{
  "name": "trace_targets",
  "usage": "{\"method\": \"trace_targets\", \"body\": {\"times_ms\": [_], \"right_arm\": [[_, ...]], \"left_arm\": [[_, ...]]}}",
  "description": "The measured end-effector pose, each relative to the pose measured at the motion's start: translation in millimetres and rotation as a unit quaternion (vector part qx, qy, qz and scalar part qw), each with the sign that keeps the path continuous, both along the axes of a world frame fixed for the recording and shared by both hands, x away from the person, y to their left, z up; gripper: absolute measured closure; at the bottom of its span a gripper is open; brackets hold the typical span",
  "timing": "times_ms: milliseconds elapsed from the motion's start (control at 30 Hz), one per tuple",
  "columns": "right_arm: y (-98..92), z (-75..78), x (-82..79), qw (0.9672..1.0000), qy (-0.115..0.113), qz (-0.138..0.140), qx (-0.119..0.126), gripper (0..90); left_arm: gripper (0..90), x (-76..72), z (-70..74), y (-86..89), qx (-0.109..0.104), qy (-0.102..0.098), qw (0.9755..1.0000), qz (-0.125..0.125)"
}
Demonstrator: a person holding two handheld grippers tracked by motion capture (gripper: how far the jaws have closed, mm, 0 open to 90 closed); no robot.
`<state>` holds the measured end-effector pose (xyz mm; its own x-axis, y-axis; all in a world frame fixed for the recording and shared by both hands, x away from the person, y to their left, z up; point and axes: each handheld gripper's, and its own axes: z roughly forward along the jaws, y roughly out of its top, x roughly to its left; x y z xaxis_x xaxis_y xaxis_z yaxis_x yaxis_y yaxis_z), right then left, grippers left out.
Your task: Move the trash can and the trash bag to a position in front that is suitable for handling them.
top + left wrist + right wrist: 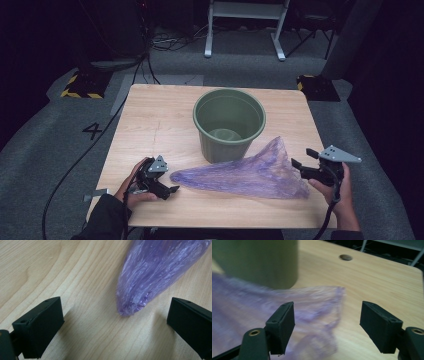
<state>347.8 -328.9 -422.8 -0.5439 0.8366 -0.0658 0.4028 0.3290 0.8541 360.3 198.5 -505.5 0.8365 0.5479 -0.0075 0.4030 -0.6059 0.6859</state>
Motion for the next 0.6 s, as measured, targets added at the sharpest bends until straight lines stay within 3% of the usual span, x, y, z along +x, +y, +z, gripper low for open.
{"method": "trace_targets", "body": {"times_ms": [67, 167, 233, 333, 467, 600], "right_arm": [[12.4, 0.9, -9.8, 0.9997, 0.005, 0.023, -0.009, 27.0], [33.8, -2.3, -25.4, 0.9988, 0.012, 0.046, 0.008, 27.2], [45.5, -5.3, -32.0, 0.9991, 0.011, 0.042, 0.004, 28.6], [65.2, -13.0, -41.1, 0.9976, 0.017, 0.063, 0.022, 28.0], [86.5, -25.5, -44.5, 0.9957, 0.015, 0.091, 0.011, 27.3], [101.1, -44.5, -33.8, 0.9949, 0.037, 0.093, 0.011, 26.5]], "left_arm": [[0.4, -0.5, 0.0, -1.2, 0.000, 0.000, 1.0000, -0.003], [0.4, -0.8, -0.1, -1.8, -0.001, 0.000, 1.0000, -0.004], [0.5, -1.1, -0.1, -2.2, -0.001, 0.000, 1.0000, -0.004], [0.6, -1.3, 0.1, -3.0, 0.001, -0.001, 1.0000, -0.006], [0.6, -1.7, 0.0, -5.6, 0.000, -0.001, 1.0000, -0.008], [0.6, -2.1, -0.1, -10.0, -0.002, 0.000, 0.9999, -0.011]]}}
